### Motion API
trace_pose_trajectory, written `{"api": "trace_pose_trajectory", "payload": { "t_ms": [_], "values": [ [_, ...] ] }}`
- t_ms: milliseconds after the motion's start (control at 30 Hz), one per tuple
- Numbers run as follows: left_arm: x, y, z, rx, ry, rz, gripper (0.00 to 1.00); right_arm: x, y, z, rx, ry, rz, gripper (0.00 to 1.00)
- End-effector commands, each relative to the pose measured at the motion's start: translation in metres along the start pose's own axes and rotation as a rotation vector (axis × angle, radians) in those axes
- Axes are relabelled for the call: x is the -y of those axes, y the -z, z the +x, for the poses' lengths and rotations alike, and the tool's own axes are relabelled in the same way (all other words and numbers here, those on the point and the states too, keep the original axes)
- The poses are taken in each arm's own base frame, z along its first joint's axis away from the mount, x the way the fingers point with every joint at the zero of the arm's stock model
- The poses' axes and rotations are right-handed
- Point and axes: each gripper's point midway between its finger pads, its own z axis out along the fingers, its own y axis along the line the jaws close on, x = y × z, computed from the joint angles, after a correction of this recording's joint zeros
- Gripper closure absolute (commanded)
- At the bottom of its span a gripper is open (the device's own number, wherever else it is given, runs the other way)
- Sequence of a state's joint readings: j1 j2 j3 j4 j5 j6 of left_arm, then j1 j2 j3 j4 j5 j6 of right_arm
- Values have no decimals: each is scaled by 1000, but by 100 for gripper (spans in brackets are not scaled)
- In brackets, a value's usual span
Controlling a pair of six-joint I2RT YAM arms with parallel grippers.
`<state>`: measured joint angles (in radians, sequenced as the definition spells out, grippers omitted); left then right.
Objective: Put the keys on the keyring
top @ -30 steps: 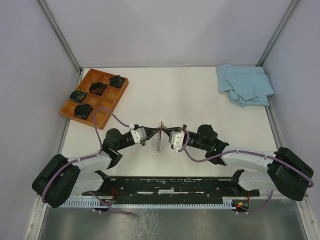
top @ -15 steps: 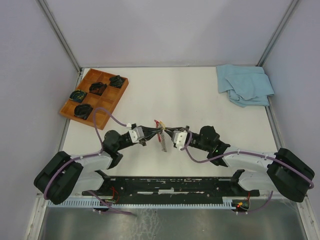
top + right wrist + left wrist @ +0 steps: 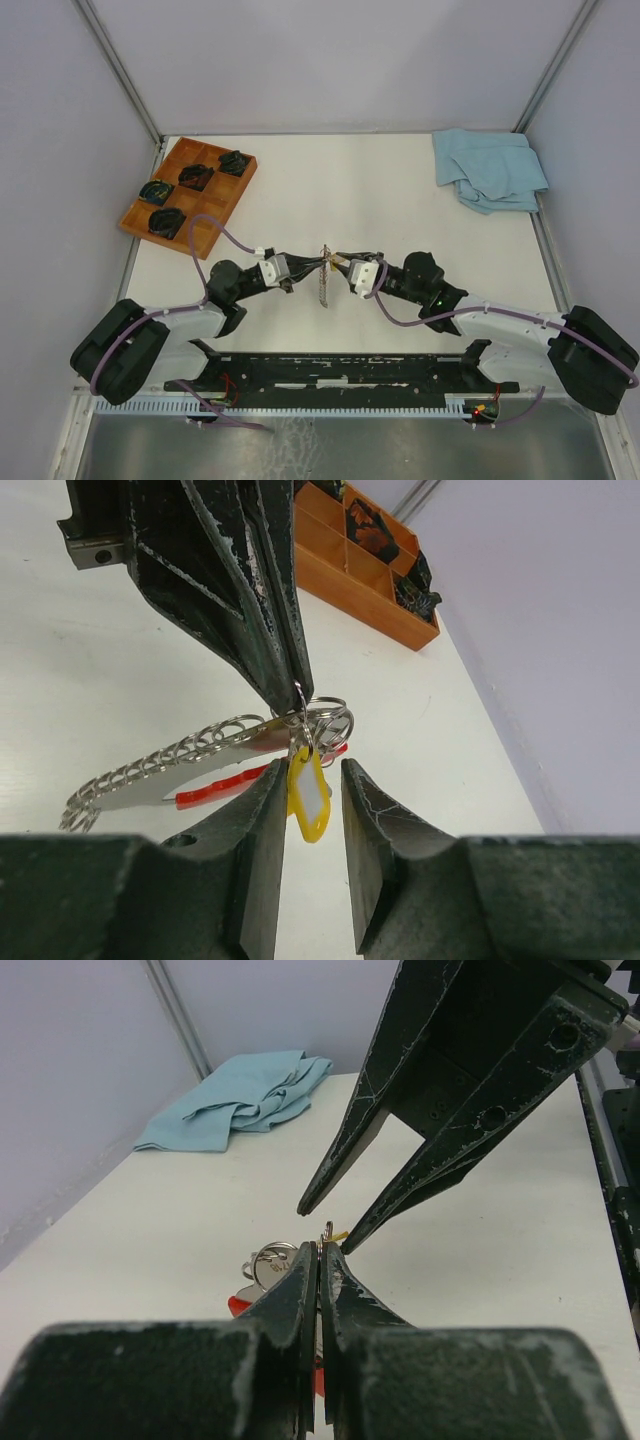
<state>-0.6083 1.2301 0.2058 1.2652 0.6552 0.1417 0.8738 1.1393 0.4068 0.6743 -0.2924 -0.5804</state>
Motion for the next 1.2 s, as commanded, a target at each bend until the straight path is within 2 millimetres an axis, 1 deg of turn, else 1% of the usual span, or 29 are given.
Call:
{"api": "trace_pose_trajectory", "payload": {
  "t_ms": [0, 267, 433, 633, 967, 1100, 1133, 1167],
  "values": [
    [-1, -7, -22, 71, -61, 32, 97, 10, -1, -13, 25, -11, 15, 63],
    [1, -8, -19, 53, -68, 51, 97, 9, -5, -23, 48, -28, -20, 59],
    [2, -9, -18, 43, -71, 63, 97, 12, -4, -28, 50, -34, -26, 60],
    [3, -9, -21, 51, -76, 69, 97, 10, -5, -25, 34, -46, -41, 71],
    [4, -10, -23, 59, -66, 76, 97, 4, -8, -22, 28, -52, -75, 78],
    [1, -10, -26, 68, -53, 57, 97, 2, -8, -20, 25, -39, -84, 93],
    [1, -11, -26, 70, -48, 51, 97, 2, -7, -20, 25, -32, -84, 98],
    [0, -11, -26, 72, -44, 45, 97, 2, -7, -20, 24, -26, -84, 99]
  ]
}}
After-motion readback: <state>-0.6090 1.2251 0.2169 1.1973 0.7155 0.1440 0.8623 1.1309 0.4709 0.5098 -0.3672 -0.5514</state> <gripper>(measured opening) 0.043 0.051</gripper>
